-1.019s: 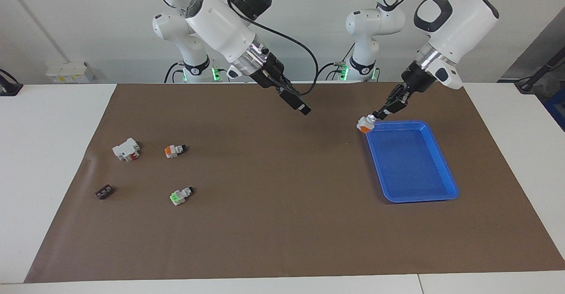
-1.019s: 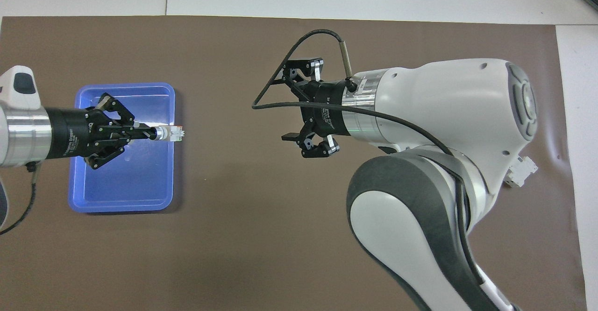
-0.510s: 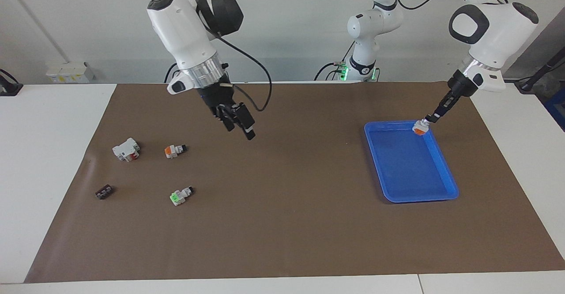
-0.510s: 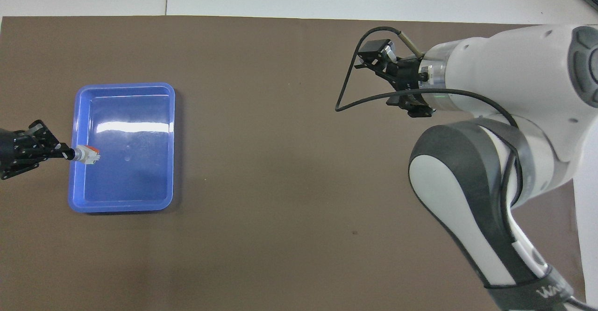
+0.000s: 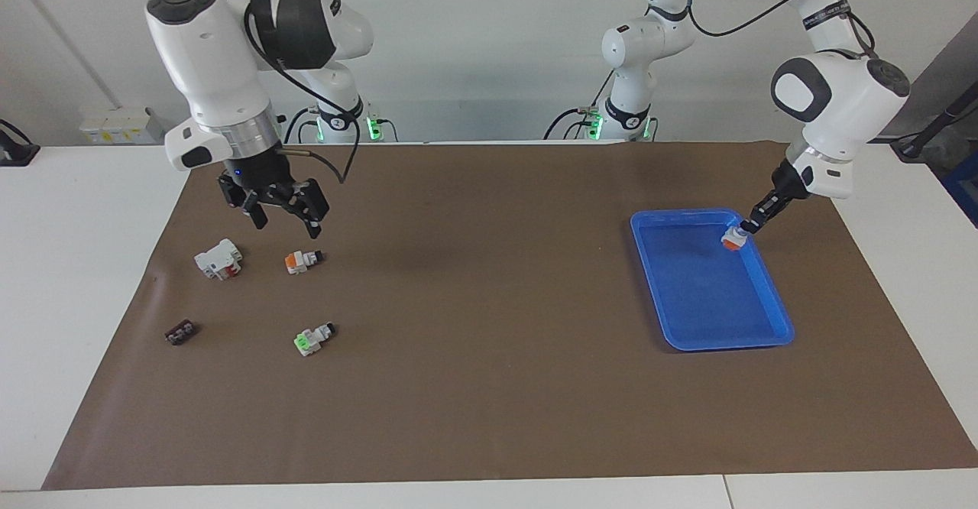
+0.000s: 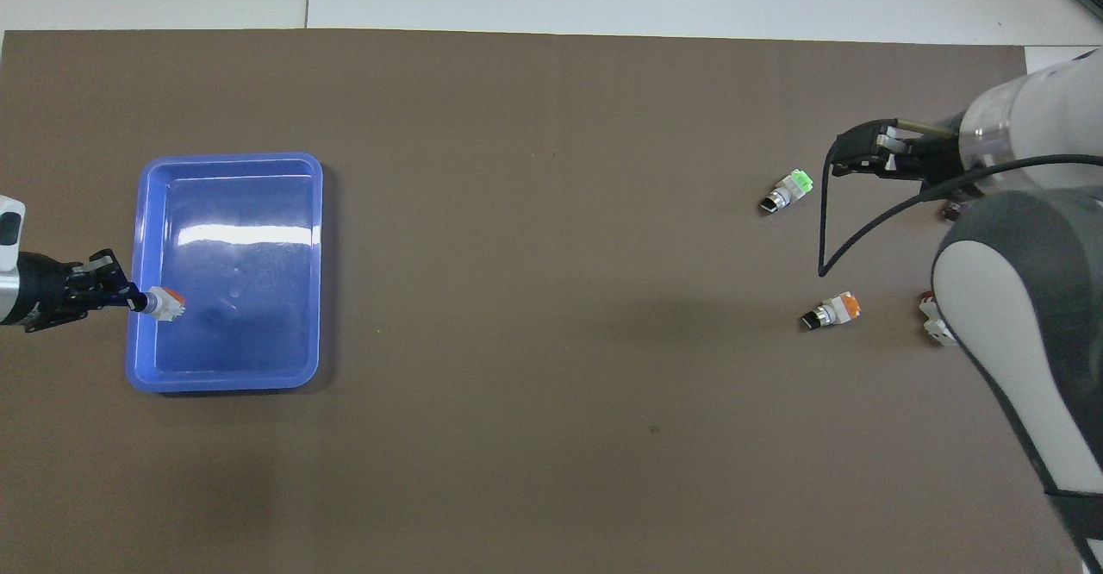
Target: Turn and place switch with both arms
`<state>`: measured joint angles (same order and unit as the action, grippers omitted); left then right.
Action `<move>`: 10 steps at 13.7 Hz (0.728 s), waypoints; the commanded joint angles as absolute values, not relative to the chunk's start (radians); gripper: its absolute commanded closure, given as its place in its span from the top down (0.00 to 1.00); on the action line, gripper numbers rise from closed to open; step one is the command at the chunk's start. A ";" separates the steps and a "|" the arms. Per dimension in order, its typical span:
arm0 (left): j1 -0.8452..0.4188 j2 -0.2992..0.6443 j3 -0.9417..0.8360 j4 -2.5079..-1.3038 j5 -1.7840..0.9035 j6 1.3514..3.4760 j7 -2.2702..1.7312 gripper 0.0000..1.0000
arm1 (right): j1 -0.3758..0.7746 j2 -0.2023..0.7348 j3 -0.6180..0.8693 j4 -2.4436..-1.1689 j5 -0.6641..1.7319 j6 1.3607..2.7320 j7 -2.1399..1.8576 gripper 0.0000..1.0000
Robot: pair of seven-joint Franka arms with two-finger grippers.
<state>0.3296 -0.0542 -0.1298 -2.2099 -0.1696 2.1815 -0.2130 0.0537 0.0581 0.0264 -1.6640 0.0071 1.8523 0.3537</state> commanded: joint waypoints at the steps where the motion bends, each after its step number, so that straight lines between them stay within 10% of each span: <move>1: 0.342 -0.080 -0.140 -2.287 -0.150 2.252 -0.180 0.00 | 0.022 -0.015 0.040 -1.689 -0.014 1.752 0.307 1.00; 2: 0.342 -0.078 -0.138 -2.275 -0.149 2.244 -0.166 0.00 | 0.021 -0.017 0.038 -1.680 -0.015 1.721 0.304 1.00; 6: 0.289 0.026 -0.141 -2.006 -0.094 2.064 -0.164 0.63 | 0.020 -0.035 0.034 -1.623 -0.015 1.614 0.270 1.00; 10: 0.161 0.130 -0.143 -1.663 0.037 1.809 -0.164 0.65 | 0.011 -0.101 0.035 -1.663 -0.014 1.522 0.229 1.00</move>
<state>0.2224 0.0536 -0.1503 -1.8260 -0.0277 1.9156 -0.1624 0.0306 -0.0562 0.0259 -1.6176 0.0048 1.5374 0.2589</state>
